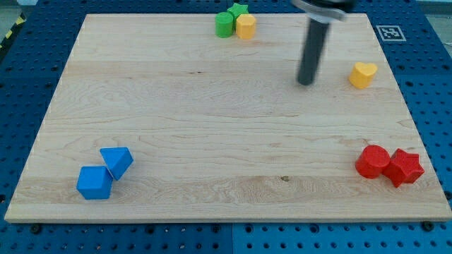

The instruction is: Slide the yellow heart towards the center

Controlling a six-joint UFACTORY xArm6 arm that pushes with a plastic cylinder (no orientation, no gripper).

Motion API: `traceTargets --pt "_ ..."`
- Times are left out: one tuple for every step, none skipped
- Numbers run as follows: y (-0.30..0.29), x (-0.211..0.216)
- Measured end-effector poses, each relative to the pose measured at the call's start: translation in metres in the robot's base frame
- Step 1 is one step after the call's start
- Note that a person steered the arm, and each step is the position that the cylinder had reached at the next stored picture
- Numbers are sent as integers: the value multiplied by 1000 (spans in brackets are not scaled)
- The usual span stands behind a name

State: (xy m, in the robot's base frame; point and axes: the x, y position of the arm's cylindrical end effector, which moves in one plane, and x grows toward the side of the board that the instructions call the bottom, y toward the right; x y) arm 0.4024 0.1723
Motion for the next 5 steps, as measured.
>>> traceTargets --pt "116 24" --pt "173 8" --pt "171 -3" --pt "149 -23" --pt "126 -28"
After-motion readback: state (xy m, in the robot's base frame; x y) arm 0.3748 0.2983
